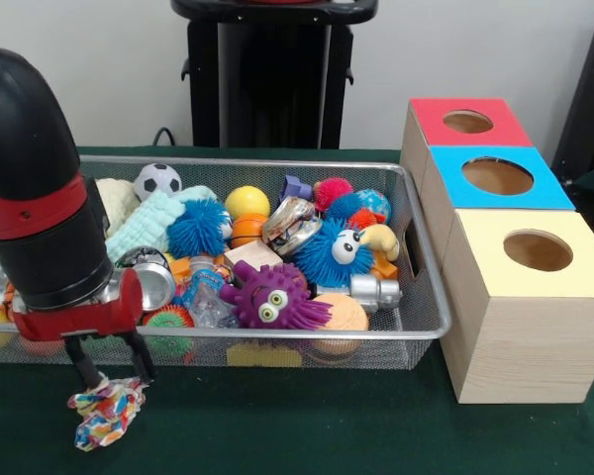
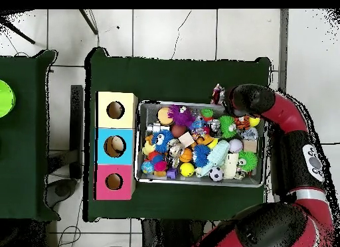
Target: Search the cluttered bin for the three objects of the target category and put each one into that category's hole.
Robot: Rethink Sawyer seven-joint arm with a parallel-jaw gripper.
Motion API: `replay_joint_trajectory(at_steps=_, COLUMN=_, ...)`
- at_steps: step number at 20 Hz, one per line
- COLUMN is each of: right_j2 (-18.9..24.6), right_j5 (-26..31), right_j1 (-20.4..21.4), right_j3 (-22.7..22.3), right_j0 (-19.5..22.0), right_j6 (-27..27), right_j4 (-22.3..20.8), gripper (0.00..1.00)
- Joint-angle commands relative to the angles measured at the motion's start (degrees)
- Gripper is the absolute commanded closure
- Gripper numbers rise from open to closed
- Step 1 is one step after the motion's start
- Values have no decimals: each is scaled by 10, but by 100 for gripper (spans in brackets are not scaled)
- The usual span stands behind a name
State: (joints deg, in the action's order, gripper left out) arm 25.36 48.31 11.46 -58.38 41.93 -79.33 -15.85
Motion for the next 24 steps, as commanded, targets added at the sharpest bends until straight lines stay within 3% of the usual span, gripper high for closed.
replay_joint_trajectory(at_steps=1, right_j2=2, right_j5=30, right_j1=-3, right_j3=30, right_j0=-6, right_j6=52, right_j4=-23, gripper=0)
replay_joint_trajectory(at_steps=13, right_j2=5, right_j5=15, right_j1=-20, right_j3=41, right_j0=-7, right_j6=33, right_j4=-14, gripper=0)
replay_joint_trajectory(at_steps=24, right_j2=4, right_j5=-60, right_j1=-2, right_j3=-40, right_j0=-15, right_j6=-33, right_j4=-4, gripper=0)
